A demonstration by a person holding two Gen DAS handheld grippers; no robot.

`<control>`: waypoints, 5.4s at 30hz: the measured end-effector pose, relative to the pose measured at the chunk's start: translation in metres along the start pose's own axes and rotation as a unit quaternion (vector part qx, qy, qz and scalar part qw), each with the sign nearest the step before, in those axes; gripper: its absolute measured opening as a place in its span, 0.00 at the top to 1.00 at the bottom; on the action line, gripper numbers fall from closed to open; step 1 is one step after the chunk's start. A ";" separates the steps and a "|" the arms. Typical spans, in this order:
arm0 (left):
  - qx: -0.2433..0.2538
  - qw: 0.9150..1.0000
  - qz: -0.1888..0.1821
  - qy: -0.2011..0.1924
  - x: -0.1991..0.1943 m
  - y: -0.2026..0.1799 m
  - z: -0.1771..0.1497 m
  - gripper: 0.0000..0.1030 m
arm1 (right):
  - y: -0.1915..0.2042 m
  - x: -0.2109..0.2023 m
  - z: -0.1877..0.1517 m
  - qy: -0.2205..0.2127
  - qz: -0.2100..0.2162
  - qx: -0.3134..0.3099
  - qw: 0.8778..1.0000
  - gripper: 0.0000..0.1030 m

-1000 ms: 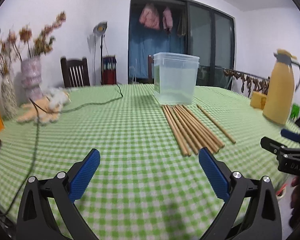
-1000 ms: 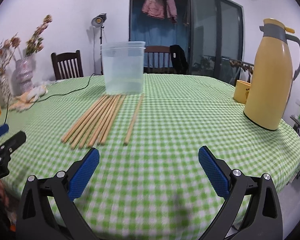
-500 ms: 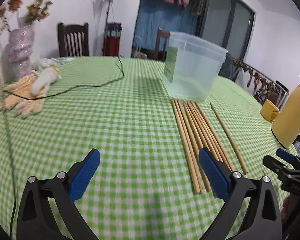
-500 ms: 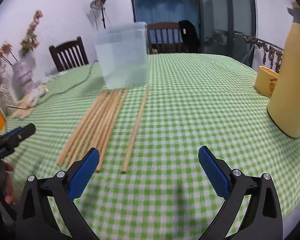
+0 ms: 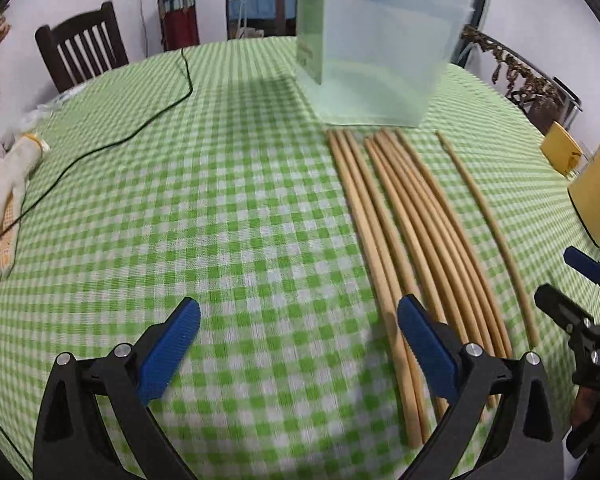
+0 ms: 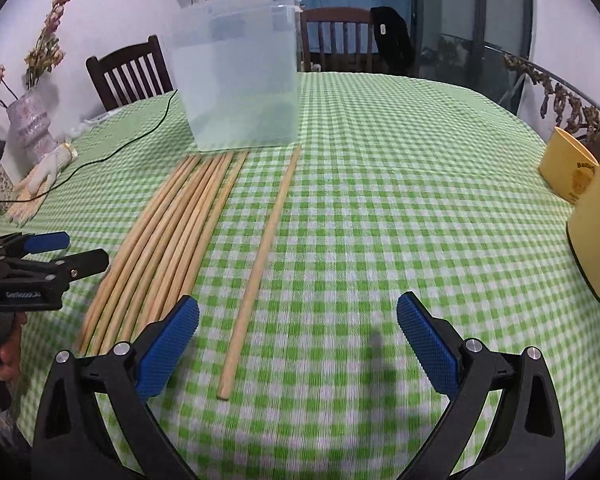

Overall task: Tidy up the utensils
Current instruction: 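Move the right tool toward the single loose chopstick beside the row, then close the right tool on the loose wooden chopstick and lift it, then carry the chopstick with the right tool over the clear container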

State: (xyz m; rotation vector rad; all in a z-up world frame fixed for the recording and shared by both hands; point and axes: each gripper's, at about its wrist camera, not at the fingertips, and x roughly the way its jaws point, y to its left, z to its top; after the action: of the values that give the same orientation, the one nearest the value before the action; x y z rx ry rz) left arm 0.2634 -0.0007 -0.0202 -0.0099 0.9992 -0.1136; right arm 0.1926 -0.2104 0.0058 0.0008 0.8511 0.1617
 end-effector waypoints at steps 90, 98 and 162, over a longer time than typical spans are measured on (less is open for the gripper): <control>0.061 0.996 -0.060 -0.007 -0.058 -0.019 -0.082 0.89 | 0.026 -0.041 -0.069 -0.036 0.020 -0.065 0.997 0.83; 0.047 0.997 -0.066 -0.006 -0.057 -0.014 -0.080 0.96 | 0.030 -0.030 -0.057 -0.029 0.022 -0.067 0.997 0.84; 0.181 0.973 -0.127 -0.060 -0.184 0.001 0.194 0.97 | 0.000 -0.131 0.184 -0.092 0.120 -0.134 0.979 0.94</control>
State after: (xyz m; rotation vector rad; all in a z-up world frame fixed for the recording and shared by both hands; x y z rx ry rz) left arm 0.3279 0.0107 0.2390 0.1887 0.8414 -0.5234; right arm 0.2459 -0.2170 0.2253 -0.1318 0.6365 0.4956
